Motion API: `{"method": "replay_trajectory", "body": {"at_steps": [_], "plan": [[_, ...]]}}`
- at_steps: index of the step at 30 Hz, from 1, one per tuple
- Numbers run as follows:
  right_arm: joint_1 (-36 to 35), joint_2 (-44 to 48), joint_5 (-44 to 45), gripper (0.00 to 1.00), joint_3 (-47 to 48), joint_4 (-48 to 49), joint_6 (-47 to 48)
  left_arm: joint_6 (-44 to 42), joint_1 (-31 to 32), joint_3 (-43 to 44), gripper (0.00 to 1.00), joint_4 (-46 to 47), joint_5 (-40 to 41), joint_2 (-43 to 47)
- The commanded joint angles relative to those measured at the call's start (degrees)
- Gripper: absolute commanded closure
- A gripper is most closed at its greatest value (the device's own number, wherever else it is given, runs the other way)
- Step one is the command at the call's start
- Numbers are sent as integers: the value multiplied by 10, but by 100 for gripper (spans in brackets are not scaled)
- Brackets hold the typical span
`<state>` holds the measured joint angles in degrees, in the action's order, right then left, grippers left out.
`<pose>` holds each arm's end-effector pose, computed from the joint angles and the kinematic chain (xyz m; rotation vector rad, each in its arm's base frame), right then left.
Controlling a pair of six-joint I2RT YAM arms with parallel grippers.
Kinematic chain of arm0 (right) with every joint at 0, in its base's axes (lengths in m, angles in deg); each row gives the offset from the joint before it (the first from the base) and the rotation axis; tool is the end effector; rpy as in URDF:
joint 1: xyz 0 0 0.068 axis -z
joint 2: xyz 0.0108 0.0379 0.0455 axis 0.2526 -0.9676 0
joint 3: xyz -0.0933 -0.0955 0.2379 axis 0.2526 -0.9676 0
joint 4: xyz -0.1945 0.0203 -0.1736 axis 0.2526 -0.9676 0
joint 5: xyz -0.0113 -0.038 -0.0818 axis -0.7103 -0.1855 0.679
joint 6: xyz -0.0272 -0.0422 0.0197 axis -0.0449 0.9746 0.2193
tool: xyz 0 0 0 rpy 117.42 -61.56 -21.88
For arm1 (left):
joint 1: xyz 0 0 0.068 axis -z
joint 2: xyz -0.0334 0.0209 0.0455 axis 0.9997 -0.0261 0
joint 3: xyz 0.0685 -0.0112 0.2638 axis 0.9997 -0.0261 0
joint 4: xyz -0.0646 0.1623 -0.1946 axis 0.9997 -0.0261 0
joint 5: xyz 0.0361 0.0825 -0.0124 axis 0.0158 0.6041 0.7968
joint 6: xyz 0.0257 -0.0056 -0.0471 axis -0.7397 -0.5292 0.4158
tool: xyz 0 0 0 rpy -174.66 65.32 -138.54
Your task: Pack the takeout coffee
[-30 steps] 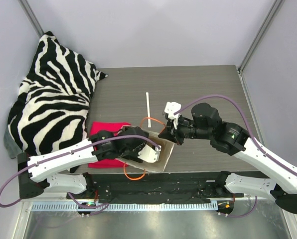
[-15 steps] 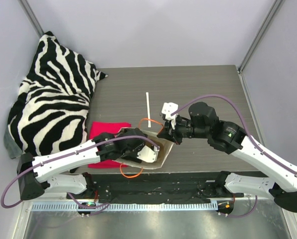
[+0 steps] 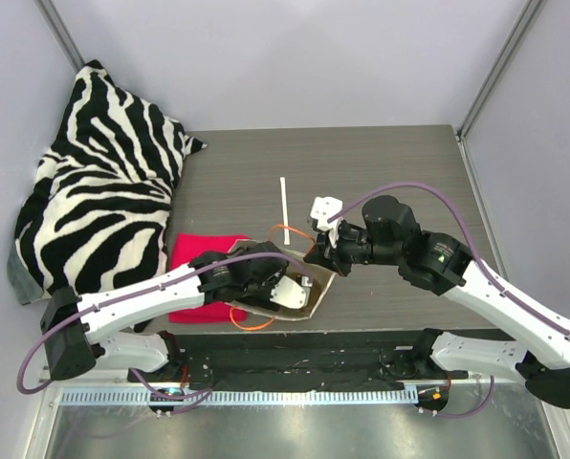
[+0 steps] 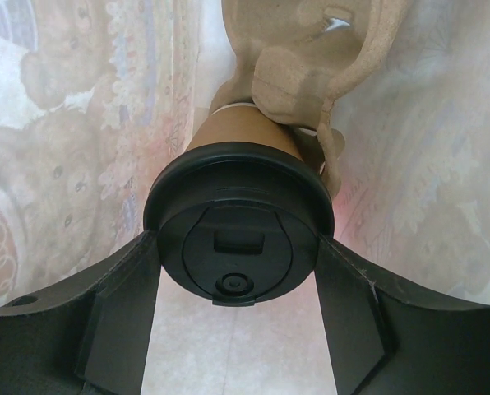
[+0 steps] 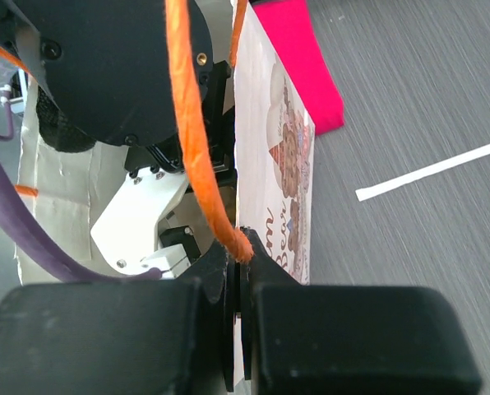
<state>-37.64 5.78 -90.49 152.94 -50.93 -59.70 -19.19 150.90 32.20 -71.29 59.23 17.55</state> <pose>0.1221 0.1756 0.3884 -1.2669 1.6335 0.7560 0.1183 -0.2092 0.2661 2.0276 1.5731 0.1775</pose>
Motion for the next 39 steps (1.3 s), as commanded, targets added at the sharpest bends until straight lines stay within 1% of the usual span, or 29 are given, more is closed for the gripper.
{"method": "replay_trajectory", "body": {"at_steps": [1, 4, 7, 9, 13, 14, 22, 30, 39], "plan": [[6, 13, 6, 99, 31, 19, 3, -2, -13, 17, 87, -14, -65, -37], [13, 17, 21, 99, 32, 12, -5, -10, -26, 45, 87, -35, -89, -64], [39, 19, 34, 99, 31, 10, -19, -20, -40, 64, 87, -46, -109, -93], [76, 16, 25, 99, 29, 5, -17, -20, -52, 82, 87, -54, -118, -111], [117, 7, 4, 99, 32, 5, 1, -16, -67, 106, 87, -67, -125, -153], [119, 5, 4, 99, 34, 5, 6, -15, -72, 110, 87, -70, -144, -168], [126, -7, -15, 99, 34, 5, 37, -15, -86, 132, 87, -77, -160, -220], [127, -14, -16, 99, 33, 5, 47, -22, -86, 135, 87, -85, -146, -280], [132, -9, -20, 99, 28, -1, 47, -18, -87, 127, 87, -61, -146, -329]]}}
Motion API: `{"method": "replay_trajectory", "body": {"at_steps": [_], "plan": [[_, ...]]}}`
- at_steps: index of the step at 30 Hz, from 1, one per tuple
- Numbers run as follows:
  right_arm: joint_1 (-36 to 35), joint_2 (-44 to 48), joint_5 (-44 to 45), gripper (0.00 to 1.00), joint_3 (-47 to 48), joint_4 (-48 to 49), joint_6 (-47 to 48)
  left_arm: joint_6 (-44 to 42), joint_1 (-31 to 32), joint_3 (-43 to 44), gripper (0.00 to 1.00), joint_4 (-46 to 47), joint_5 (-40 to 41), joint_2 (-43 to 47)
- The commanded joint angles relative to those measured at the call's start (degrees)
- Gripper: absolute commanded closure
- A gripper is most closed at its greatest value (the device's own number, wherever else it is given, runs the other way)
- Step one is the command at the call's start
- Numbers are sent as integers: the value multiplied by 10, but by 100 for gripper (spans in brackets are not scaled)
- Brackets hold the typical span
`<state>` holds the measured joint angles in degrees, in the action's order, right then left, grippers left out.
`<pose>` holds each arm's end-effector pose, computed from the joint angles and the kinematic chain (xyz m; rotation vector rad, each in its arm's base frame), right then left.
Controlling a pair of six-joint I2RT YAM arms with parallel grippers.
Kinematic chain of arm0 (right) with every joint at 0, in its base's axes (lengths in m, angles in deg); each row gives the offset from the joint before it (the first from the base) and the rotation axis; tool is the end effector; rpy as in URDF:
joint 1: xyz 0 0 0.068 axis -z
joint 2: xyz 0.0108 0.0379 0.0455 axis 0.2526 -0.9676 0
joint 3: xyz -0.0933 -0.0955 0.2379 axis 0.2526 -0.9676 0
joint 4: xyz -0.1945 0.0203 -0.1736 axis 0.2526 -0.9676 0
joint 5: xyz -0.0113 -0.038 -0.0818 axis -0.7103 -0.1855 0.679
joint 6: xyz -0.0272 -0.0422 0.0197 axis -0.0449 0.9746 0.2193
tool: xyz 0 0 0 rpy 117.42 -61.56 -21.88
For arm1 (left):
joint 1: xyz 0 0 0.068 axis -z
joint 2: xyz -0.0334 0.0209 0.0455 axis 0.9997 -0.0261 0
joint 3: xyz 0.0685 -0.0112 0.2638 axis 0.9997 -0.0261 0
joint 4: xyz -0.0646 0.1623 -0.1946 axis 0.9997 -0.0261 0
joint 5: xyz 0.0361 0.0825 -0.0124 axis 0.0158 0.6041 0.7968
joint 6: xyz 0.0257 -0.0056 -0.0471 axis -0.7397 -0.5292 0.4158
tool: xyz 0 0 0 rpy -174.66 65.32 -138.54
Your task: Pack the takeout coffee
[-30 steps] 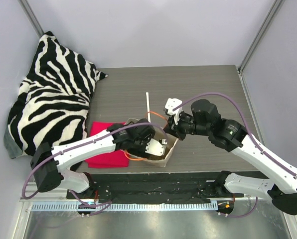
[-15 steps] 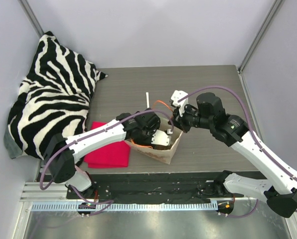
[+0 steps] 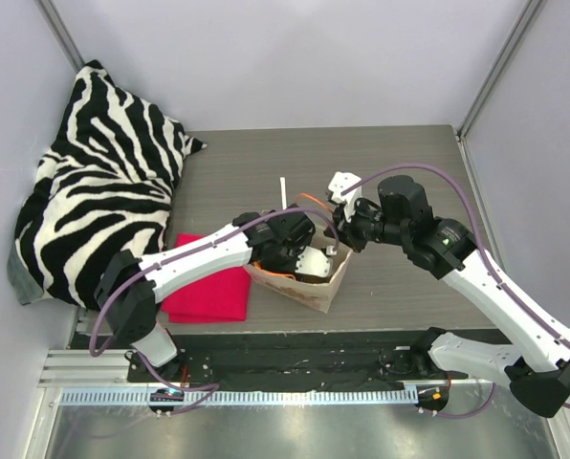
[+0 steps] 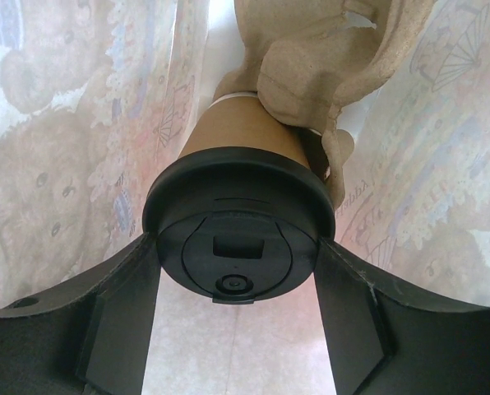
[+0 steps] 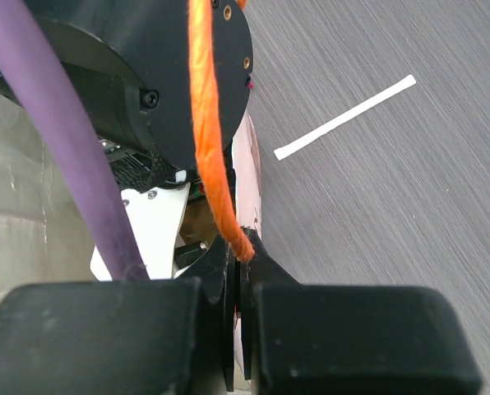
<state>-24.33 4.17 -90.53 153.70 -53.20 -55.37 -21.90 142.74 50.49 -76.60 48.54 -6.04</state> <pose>0.1632 0.1460 0.3835 -1.1342 1.7478 0.5657 0.1928 -0.2654 0.2478 2.1620 1.7464 0.0226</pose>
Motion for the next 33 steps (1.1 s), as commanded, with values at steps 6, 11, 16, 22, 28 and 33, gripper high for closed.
{"method": "replay_trajectory", "body": {"at_steps": [6, 11, 16, 22, 28, 33], "plan": [[1, 11, -28, 99, 16, 21, 7, 7, -6, -54, 87, -9, -40, -128], [2, 9, -34, 99, 14, 19, 8, 15, -6, -33, 87, -17, -29, -168], [3, 7, -36, 99, 14, 20, 10, 21, -6, -20, 85, -22, -4, -187], [7, 7, -30, 99, 17, 16, 17, 35, -6, 7, 72, -34, -8, -141], [7, 8, -23, 99, 14, 26, 22, 41, -4, -6, 61, 8, 6, -70], [7, 13, -24, 99, 0, 37, 34, 46, -2, -14, 49, 28, 8, -53]]}}
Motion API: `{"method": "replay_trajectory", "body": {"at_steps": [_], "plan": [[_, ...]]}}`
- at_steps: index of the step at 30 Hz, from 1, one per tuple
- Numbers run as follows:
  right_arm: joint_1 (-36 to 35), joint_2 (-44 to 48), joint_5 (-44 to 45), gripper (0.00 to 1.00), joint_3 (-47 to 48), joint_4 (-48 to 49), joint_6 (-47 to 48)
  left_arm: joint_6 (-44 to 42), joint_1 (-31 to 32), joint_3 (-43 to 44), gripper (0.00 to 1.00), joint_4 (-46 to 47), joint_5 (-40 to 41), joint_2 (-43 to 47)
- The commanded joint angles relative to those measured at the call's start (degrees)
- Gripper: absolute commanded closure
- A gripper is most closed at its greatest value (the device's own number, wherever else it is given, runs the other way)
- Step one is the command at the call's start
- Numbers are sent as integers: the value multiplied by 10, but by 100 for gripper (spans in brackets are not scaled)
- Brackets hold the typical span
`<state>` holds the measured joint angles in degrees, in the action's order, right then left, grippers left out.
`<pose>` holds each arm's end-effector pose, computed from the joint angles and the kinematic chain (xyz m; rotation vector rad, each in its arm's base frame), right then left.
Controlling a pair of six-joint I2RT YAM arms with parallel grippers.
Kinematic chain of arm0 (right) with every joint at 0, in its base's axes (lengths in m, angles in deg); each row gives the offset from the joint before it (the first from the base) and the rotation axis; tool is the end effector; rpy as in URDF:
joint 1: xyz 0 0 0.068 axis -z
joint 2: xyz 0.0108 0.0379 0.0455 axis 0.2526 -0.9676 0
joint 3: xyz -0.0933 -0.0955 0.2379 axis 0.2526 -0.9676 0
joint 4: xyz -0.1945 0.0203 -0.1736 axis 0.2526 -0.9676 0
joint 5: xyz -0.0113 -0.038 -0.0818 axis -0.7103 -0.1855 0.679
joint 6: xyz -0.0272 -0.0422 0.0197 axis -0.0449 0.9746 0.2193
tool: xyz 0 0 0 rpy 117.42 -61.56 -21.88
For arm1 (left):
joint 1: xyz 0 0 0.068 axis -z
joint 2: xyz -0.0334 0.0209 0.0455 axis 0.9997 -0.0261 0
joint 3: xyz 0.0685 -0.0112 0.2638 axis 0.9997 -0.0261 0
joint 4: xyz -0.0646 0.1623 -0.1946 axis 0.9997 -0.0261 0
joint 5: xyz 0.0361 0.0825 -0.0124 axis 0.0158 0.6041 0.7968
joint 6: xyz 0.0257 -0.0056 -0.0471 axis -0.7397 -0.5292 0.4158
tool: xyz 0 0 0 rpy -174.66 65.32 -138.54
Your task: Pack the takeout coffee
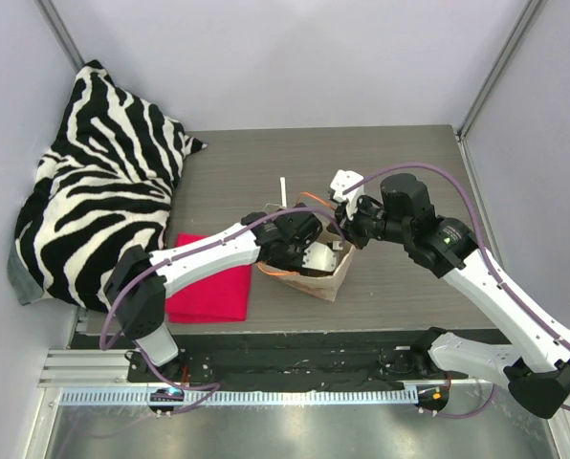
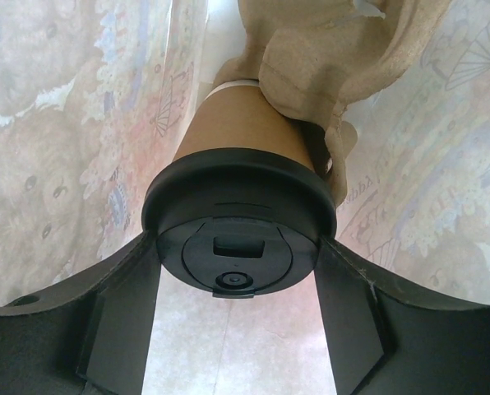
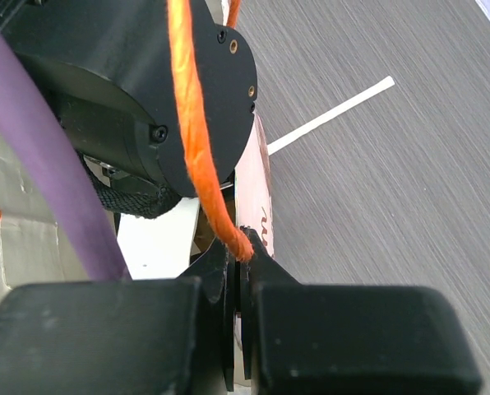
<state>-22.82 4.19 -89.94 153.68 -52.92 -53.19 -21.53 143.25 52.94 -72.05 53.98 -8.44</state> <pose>0.1674 0.1416 0.3838 -1.1336 1.7346 0.5159 0.2041 -0.2807 0.2507 2.0758 1.7120 0.1391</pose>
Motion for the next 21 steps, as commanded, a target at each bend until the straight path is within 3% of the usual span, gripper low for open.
{"method": "replay_trajectory", "body": {"at_steps": [1, 10, 19, 21], "plan": [[-8, 13, -31, 99, 0, 35, 16, 44, -7, -38, 45, -16, -47, -28], [-6, 14, -25, 99, -13, 37, 32, 56, -3, -44, 24, -1, -54, 6], [-2, 12, -3, 99, -22, 51, 31, 62, -1, -28, 12, -20, -68, 35], [-1, 12, -2, 99, -22, 53, 31, 62, 0, -28, 4, -19, -71, 43]]}}
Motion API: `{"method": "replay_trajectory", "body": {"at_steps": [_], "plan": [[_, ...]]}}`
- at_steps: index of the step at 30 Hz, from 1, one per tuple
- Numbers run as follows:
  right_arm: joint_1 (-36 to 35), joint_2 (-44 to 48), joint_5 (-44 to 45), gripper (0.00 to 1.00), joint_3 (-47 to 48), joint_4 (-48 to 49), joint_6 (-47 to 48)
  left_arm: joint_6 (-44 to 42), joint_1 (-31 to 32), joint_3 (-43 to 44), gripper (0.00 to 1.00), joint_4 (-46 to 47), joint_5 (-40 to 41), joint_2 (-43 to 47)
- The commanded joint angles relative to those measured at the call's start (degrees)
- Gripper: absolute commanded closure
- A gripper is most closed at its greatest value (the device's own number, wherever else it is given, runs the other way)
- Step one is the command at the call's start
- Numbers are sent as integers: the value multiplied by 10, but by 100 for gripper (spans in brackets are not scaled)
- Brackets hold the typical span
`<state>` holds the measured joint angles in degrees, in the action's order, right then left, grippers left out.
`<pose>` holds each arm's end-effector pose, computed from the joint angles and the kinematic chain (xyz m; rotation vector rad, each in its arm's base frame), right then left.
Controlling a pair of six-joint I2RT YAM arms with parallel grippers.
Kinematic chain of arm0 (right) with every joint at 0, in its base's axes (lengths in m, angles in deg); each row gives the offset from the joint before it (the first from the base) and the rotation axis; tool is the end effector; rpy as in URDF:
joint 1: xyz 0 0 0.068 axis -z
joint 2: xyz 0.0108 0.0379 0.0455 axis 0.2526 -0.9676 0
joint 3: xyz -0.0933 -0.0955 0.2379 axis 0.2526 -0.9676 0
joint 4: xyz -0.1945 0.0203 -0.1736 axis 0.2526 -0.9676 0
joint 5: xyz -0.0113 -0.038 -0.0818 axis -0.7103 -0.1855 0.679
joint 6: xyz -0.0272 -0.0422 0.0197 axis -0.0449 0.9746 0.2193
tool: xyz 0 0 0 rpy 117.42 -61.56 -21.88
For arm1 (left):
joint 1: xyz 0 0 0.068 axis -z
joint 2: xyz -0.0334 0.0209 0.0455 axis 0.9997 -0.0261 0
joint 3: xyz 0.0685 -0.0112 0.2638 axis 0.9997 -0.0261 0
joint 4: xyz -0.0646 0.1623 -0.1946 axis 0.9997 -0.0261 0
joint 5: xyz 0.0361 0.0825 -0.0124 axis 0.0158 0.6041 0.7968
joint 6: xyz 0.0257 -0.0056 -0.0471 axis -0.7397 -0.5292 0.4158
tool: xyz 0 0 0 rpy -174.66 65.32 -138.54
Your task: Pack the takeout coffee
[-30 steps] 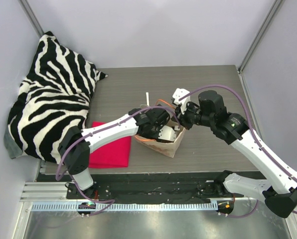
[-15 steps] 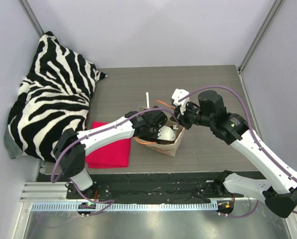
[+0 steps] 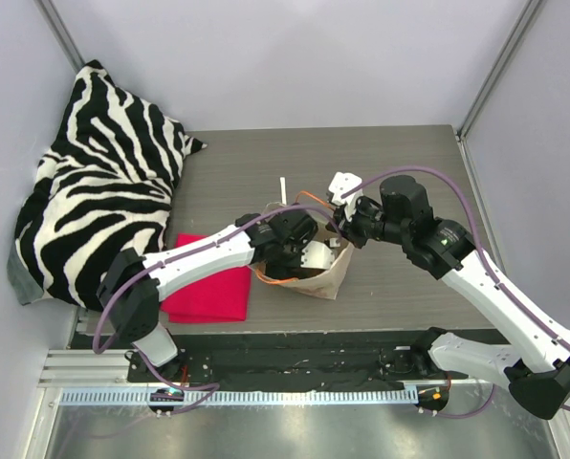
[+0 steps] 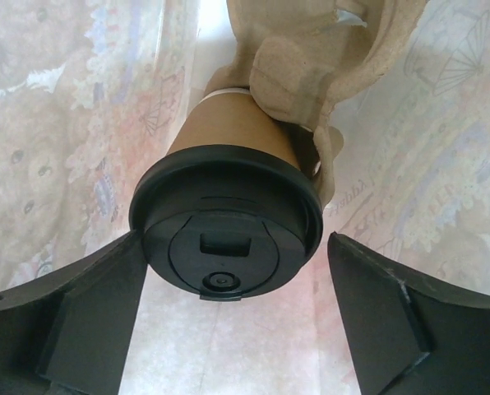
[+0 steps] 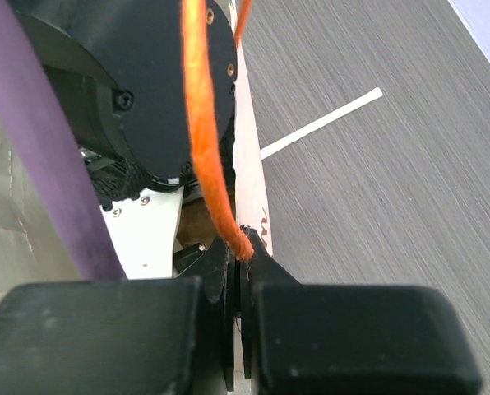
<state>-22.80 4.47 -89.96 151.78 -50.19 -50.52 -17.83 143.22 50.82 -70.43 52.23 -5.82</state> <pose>0.1693 0.1429 0.3784 -1.1636 1.6860 0.4867 0.1987 -0.2746 0.2557 1.9972 1.7507 0.0726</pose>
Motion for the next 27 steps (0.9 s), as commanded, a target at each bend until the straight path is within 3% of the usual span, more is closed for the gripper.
{"method": "replay_trajectory", "body": {"at_steps": [1, 27], "plan": [[0, 8, 1, 99, -3, 27, 4, 24, 0, -7, 4, -35, -55, 23], [9, -2, -4, 99, -8, 38, 28, 14, 0, 7, 8, 5, -55, 88]]}}
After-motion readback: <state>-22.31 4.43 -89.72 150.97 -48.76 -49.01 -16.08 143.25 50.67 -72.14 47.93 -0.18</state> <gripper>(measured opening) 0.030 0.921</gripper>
